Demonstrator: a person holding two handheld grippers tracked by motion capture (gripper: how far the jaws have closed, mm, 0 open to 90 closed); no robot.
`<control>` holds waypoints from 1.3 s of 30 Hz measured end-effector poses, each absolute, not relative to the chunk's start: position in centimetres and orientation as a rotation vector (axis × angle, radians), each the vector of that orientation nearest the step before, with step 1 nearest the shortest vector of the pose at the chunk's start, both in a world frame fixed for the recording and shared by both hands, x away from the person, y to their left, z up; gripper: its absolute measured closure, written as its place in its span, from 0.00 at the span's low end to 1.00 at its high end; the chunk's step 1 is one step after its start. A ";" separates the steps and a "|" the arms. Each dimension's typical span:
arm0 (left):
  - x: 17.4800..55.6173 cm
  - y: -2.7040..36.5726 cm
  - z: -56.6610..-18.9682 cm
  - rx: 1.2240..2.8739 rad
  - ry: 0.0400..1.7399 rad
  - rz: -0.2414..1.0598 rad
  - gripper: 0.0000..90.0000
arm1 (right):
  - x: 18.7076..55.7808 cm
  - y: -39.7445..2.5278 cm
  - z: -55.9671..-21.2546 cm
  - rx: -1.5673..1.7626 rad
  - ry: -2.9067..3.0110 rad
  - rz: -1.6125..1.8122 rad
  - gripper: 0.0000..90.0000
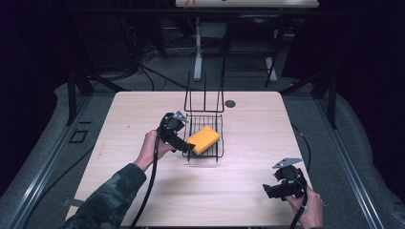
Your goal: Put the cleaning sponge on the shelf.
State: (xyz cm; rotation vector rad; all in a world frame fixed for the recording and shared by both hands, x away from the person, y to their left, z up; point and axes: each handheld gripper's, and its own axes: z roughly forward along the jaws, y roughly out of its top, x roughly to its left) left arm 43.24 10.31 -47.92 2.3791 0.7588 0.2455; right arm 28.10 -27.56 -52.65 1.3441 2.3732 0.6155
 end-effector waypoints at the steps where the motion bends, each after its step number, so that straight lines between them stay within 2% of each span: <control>1: 42.9 11.1 -47.6 2.368 0.778 0.256 0.01 | 28.1 -27.6 -52.6 1.347 2.373 0.617 0.16; 21: 38.4 19.4 -46.2 2.316 0.960 0.394 0.00 | 28.0 -27.4 -52.6 1.352 2.368 0.616 0.16; 39: 33.6 24.3 -48.9 2.308 1.088 0.360 0.00 | 28.0 -27.2 -52.7 1.344 2.381 0.602 0.16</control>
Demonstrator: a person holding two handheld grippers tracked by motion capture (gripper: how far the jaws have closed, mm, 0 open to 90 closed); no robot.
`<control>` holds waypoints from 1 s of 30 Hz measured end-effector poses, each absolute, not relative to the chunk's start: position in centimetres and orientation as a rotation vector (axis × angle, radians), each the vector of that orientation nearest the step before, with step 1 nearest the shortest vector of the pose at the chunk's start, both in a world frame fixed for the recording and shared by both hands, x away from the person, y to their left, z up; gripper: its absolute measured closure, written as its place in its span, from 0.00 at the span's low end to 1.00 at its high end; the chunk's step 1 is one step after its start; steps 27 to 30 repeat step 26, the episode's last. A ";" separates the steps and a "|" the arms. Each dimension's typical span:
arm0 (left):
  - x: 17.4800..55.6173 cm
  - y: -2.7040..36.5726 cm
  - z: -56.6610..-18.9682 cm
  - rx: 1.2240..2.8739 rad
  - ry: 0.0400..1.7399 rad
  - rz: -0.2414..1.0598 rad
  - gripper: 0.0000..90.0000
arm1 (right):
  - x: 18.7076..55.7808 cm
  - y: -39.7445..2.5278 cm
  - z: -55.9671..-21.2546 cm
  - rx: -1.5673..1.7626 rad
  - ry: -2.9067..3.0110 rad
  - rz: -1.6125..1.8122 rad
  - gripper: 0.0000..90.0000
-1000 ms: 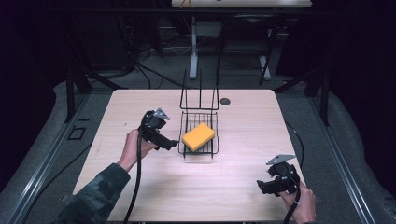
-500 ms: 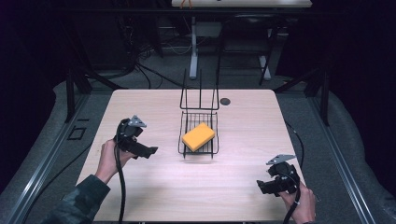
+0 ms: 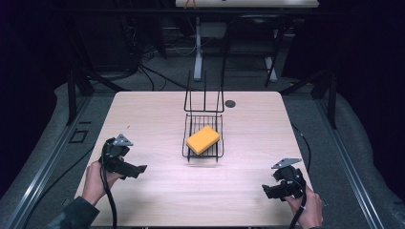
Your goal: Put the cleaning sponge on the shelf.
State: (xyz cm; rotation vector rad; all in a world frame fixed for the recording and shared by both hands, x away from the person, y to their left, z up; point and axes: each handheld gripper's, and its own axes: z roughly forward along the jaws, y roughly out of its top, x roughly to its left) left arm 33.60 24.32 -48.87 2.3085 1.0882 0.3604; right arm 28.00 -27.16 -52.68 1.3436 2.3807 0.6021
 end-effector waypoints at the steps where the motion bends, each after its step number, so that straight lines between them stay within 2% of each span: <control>1: 33.4 24.5 -49.1 2.306 1.099 0.354 0.00 | 28.0 -27.2 -52.7 1.337 2.380 0.602 0.16; 10: 31.2 25.5 -51.5 2.321 1.145 0.337 0.00 | 28.1 -27.2 -52.9 1.339 2.393 0.597 0.16; 16: 30.9 25.3 -53.6 2.406 1.151 0.295 0.00 | 28.2 -27.0 -53.3 1.341 2.399 0.588 0.16; 30: 31.1 25.7 -53.8 2.403 1.159 0.303 0.00 | 28.2 -27.2 -53.3 1.341 2.399 0.586 0.16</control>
